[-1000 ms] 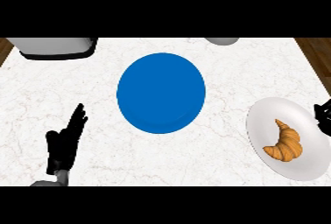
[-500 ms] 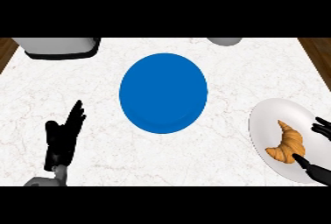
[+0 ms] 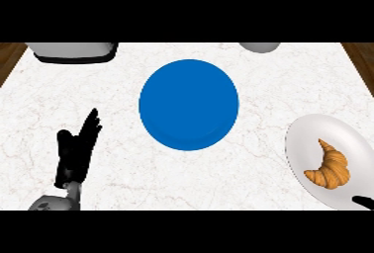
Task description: Pick the croissant from the plate and place it in the plate
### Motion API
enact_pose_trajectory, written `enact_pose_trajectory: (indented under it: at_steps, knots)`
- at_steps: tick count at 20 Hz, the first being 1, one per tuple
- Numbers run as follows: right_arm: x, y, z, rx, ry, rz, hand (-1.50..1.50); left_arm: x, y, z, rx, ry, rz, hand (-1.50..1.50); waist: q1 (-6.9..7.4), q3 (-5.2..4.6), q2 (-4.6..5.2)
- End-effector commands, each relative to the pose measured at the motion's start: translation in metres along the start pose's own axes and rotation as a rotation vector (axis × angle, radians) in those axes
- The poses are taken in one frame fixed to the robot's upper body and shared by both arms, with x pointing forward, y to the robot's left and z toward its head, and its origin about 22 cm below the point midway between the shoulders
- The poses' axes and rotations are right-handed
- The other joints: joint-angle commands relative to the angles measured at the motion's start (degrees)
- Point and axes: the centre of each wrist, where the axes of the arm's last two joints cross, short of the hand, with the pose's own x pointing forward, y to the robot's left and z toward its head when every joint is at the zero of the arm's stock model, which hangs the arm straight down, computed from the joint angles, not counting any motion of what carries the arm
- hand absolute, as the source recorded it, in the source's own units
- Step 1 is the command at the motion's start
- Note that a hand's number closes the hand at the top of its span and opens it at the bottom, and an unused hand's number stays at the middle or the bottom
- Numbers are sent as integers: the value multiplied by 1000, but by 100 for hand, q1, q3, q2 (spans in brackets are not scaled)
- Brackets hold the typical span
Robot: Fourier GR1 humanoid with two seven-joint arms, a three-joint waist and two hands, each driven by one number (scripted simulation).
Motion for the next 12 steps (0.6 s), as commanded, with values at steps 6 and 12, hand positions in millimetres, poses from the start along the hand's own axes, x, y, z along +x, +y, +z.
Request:
enact_pose_trajectory:
  at_steps: [6, 12]
  knots:
    - [28, -37, -26, 324, 194, 181, -150, -20, -19, 8, -8, -8, -8, 0, 50, -2, 14]
    - [32, -10, -45, 428, 257, 187, -150, -18, 12, 8, 2, 2, -13, 0, 52, 3, 7]
